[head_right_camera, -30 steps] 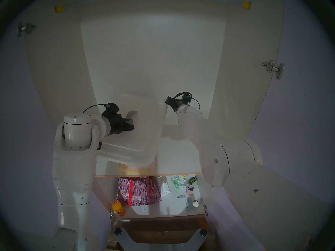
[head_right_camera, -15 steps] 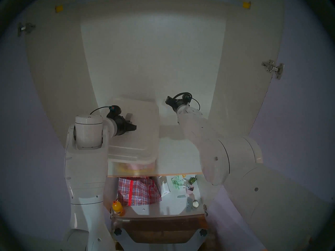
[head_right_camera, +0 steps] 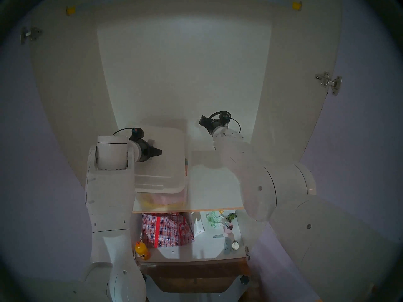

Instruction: Take socks out of the storage bin, place them on top of the cabinet, and put the lid back on the bin

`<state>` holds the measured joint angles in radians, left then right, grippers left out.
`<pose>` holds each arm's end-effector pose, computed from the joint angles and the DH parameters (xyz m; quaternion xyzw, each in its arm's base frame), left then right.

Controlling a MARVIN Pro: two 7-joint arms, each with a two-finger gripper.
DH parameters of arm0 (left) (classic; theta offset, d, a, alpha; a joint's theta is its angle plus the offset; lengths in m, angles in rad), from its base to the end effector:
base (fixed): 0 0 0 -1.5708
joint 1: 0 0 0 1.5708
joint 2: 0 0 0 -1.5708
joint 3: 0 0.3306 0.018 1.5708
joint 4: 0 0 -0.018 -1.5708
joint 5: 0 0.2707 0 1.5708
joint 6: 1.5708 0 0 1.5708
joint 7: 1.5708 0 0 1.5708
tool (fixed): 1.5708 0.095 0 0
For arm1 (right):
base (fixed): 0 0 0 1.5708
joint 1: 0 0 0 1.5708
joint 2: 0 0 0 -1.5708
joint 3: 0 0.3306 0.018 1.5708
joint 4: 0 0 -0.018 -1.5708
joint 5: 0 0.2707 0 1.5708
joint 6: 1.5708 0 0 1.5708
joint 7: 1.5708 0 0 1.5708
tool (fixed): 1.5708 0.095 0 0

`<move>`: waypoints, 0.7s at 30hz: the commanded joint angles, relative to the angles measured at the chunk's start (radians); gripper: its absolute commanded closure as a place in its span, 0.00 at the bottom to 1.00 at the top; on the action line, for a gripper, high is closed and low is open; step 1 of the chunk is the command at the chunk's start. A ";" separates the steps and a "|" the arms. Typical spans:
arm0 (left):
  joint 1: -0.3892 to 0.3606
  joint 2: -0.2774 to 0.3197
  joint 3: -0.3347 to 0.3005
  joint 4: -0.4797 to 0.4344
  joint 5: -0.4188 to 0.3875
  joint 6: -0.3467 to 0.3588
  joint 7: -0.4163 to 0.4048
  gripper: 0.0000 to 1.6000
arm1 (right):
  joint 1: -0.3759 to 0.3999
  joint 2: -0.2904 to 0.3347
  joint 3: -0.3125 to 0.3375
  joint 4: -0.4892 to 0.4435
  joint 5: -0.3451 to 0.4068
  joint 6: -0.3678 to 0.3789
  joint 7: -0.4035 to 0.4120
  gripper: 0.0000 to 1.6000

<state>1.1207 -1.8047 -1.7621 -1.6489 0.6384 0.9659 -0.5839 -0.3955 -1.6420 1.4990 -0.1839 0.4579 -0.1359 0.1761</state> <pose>0.4803 -0.0344 -0.2237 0.8688 -0.0566 0.4902 0.0410 0.6645 0.0643 -0.1861 -0.7079 0.0807 -0.6694 0.2105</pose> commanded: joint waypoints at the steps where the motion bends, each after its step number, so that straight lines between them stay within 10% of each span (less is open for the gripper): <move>1: -0.078 -0.047 -0.014 0.014 0.023 -0.006 -0.010 1.00 | 0.038 -0.003 -0.001 -0.018 -0.001 -0.022 0.008 0.00; 21: -0.234 -0.202 -0.225 0.188 0.142 -0.006 0.024 1.00 | 0.046 -0.003 0.000 -0.003 -0.001 -0.032 0.012 0.00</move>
<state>0.9362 -1.9973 -1.9858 -1.4693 0.7575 0.9660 -0.5365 -0.3871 -1.6427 1.4993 -0.1680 0.4578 -0.1439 0.1796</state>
